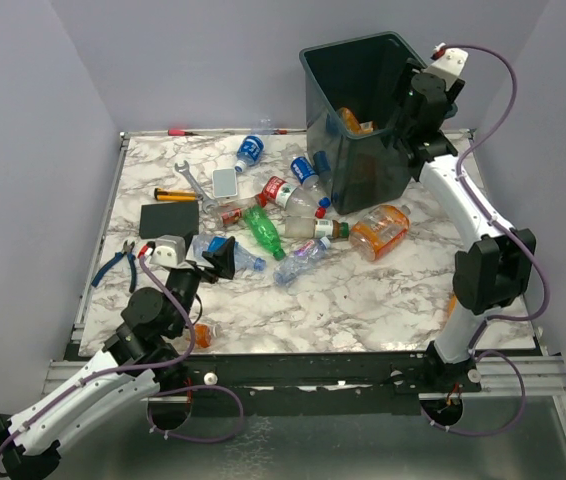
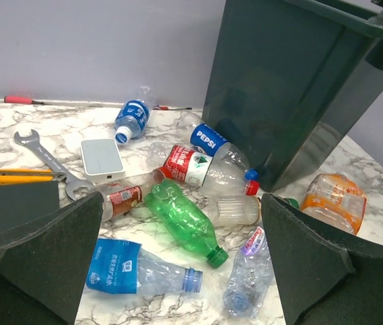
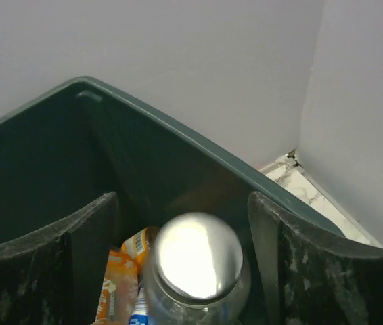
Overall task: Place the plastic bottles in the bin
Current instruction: Place the plastic bottle in the trash bin.
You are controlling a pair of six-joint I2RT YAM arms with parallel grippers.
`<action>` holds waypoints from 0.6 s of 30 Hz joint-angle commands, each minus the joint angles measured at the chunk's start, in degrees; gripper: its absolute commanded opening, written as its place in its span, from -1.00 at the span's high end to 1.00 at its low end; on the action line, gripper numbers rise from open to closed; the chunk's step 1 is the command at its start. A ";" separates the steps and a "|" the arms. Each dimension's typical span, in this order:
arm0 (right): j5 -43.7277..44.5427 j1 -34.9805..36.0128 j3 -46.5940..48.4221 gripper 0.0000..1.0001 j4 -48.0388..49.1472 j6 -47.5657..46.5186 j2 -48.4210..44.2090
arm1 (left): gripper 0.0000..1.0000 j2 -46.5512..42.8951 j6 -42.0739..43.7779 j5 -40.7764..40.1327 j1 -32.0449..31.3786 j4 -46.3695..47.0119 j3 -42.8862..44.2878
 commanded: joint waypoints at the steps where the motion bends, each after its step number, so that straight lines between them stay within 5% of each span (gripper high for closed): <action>1: -5.36 -0.32 3.16 -0.72 -4.64 4.23 -4.06 | -0.98 0.69 -0.30 1.89 0.29 -0.18 1.62; 10: -24.34 -0.18 16.40 -0.90 -15.00 14.66 -10.60 | -0.98 2.74 0.10 0.92 0.35 -0.63 1.93; 13: -37.72 -0.05 7.65 -0.90 -11.54 20.55 -20.17 | -0.98 2.75 -0.53 -2.27 0.32 -1.56 2.01; 18: -57.64 0.93 -21.73 -0.87 2.15 28.93 -38.22 | -0.98 3.66 -1.50 -11.92 0.25 -4.32 2.37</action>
